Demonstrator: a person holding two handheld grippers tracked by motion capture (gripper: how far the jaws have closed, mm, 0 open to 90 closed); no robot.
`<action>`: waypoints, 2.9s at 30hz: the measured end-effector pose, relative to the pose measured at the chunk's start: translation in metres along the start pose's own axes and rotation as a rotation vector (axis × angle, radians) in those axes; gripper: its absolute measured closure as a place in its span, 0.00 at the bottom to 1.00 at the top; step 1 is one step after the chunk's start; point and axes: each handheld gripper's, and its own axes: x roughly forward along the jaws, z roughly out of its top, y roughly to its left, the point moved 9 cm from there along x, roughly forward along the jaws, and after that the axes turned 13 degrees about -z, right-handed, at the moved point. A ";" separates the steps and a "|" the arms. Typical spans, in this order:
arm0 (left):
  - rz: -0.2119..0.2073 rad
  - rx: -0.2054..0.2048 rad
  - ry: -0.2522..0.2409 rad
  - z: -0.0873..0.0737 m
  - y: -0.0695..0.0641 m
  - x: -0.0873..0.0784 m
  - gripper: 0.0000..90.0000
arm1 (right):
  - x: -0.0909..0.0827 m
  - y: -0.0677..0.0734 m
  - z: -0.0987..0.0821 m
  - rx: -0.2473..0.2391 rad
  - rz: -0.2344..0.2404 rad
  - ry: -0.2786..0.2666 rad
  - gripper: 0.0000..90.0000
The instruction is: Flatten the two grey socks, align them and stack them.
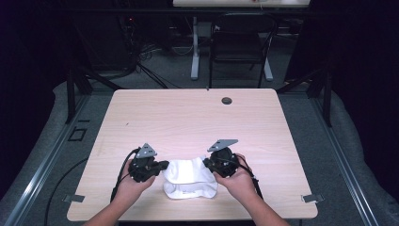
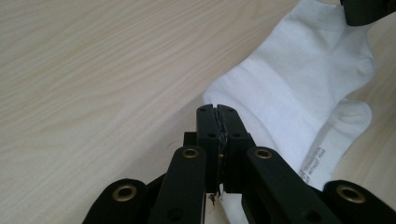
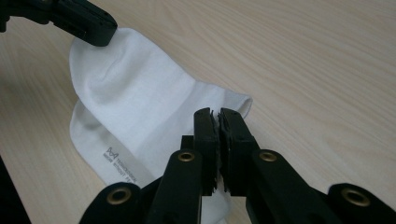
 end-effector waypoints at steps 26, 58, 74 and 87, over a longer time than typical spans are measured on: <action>-0.033 -0.024 0.008 -0.030 -0.016 0.001 0.99 | -0.006 0.017 -0.034 -0.017 0.041 0.036 0.96; -0.024 -0.036 0.043 -0.043 -0.009 0.015 0.98 | 0.014 0.014 -0.046 0.000 0.032 0.078 0.95; -0.035 -0.029 -0.030 -0.033 -0.010 0.008 0.78 | 0.011 0.004 -0.048 0.040 0.008 0.046 0.84; -0.063 0.007 0.005 -0.041 -0.022 0.015 0.70 | 0.020 0.030 -0.052 -0.015 0.007 0.014 0.76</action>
